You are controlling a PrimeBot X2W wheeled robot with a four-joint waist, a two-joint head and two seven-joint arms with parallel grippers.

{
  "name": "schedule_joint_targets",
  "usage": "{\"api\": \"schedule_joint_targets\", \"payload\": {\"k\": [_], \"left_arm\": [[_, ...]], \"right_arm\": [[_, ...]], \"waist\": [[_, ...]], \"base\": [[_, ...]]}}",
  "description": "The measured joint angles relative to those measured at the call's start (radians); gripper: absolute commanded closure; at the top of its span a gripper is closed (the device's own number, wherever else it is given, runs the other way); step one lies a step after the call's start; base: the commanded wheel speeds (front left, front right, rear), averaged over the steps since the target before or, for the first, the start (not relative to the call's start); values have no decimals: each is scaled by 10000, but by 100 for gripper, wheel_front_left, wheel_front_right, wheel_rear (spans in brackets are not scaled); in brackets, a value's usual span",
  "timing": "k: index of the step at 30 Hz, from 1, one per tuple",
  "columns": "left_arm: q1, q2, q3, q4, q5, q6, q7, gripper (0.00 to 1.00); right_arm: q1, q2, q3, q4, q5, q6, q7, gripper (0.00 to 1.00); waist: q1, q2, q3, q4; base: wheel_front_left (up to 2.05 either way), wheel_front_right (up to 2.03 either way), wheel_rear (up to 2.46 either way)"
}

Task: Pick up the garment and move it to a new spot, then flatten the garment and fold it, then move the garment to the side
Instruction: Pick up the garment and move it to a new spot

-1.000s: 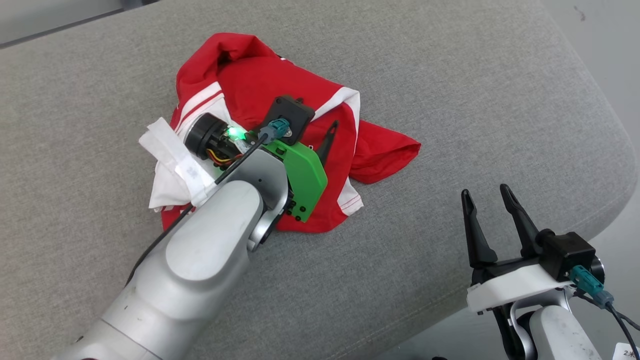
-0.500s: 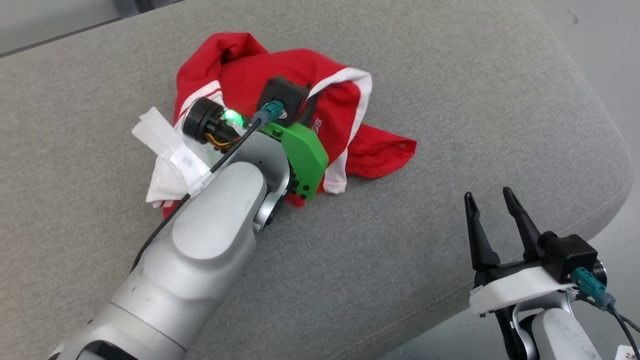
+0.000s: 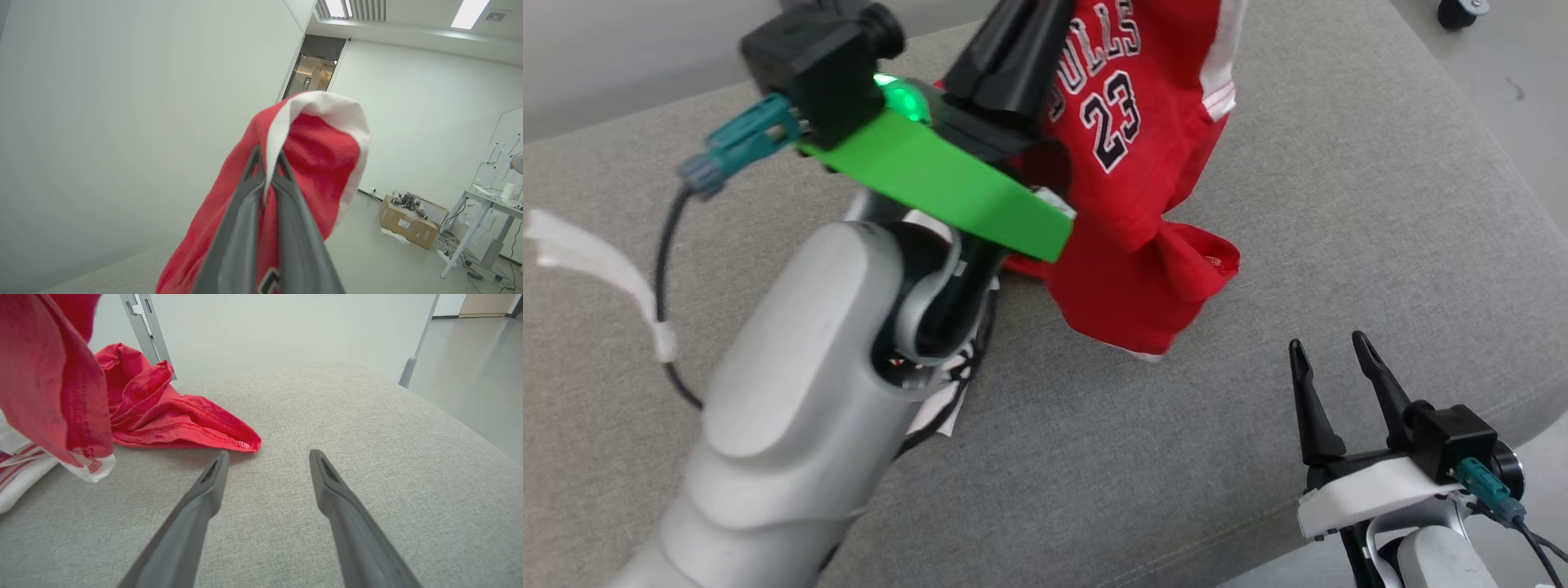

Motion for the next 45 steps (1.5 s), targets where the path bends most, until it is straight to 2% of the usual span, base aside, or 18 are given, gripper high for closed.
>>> {"api": "schedule_joint_targets", "payload": {"k": [3,9,11,17,20,24,32,39,45], "left_arm": [[304,890,581,-834,38,445,244,100],[1199,3398,2278,-1471,384,1327,880,100],[1687,4288,2871,-1398,483,1565,1062,100],[2713,5795,4443,-2,280,2040,1237,100],[2867,6117,4922,1039,-58,1925,1235,100],[2847,6236,5118,2429,-374,1563,1239,100],[2227,6320,5049,5206,-213,1630,1009,100],[1647,6510,4846,6688,345,1697,261,100],[1137,6752,4847,7066,566,1580,-516,100]], "right_arm": [[190,-4,-105,-36,-67,0,0,0],[383,4,-297,-111,-88,0,0,0],[528,-2,-383,-119,-88,0,0,0],[635,-2,-397,-151,-244,0,8,0],[475,6,-374,-201,-357,0,8,0],[198,8,-322,-251,-600,0,8,0],[-174,6,-272,-268,-769,0,8,0],[-231,10,-253,-259,-813,0,8,0],[-223,8,-297,-217,-813,0,8,0]], "waist": [[0,0,-137,178],[0,0,-200,594],[0,0,-194,759],[1,-1,-131,1363],[0,0,-52,1688],[0,0,129,2101],[0,-1,723,2666],[1,0,1166,2943],[0,0,1202,3057]], "base": [[0,0,0],[0,0,0],[0,0,0],[0,0,0],[0,0,0],[0,0,0],[0,0,0],[0,0,0],[0,0,0]]}}
